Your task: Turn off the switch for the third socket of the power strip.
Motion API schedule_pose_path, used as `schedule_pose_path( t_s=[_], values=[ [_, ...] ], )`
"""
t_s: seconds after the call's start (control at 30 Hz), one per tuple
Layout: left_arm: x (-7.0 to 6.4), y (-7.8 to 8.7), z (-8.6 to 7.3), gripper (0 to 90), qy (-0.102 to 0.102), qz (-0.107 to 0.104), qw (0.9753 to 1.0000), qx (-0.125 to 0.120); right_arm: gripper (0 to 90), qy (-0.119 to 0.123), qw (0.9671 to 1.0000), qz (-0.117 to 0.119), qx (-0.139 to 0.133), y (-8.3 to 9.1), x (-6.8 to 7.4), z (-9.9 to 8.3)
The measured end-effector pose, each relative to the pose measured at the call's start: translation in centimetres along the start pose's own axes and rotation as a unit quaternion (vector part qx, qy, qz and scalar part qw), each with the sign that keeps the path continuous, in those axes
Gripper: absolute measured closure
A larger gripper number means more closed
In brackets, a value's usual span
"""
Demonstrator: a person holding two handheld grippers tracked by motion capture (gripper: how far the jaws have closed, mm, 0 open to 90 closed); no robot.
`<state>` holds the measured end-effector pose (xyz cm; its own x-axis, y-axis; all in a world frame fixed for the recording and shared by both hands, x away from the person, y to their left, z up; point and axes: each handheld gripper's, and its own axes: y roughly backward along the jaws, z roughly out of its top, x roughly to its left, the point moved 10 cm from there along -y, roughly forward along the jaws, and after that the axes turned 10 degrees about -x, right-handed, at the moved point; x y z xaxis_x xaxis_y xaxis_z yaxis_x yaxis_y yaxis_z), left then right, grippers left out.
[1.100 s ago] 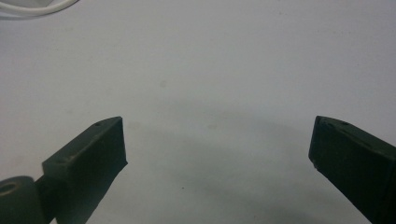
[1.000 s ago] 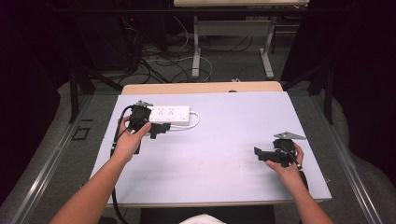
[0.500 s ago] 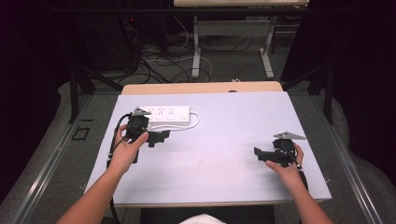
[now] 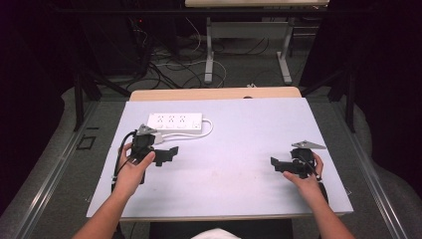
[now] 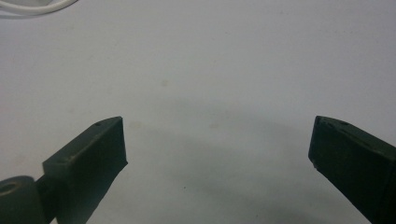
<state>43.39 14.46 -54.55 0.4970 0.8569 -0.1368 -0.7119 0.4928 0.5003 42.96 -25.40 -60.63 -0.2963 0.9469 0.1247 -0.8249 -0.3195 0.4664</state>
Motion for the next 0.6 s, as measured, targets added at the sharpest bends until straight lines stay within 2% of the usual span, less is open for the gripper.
schedule_pose_path(
  t_s=[0.1, 0.2, 0.33, 0.43, 0.6],
  values=[
    [0.2, -0.1, -0.9, 0.2, -0.001, -0.001, 1.0000, 0.000, 3.6, 0.002, 1.0000, 0.000, -0.001, 0.0, -0.1, 0.0],
    [0.3, -0.3, -1.7, 0.2, 0.007, 0.003, 1.0000, -0.001, 3.6, 0.002, 1.0000, 0.000, 0.000, 0.0, -0.1, 0.0],
    [0.7, -0.4, -2.6, 0.2, -0.004, 0.012, 0.9999, 0.001, 3.6, 0.002, 1.0000, 0.000, -0.001, 0.0, -0.1, 0.0],
    [0.7, -0.5, -3.2, 0.2, 0.011, 0.012, 0.9999, -0.002, 3.6, 0.002, 1.0000, 0.000, -0.001, 0.0, -0.1, 0.0],
    [1.3, -0.7, -4.3, 0.2, 0.013, 0.019, 0.9997, -0.003, 3.6, 0.002, 1.0000, 0.000, -0.001, 0.1, 0.0, 0.0]
  ],
)
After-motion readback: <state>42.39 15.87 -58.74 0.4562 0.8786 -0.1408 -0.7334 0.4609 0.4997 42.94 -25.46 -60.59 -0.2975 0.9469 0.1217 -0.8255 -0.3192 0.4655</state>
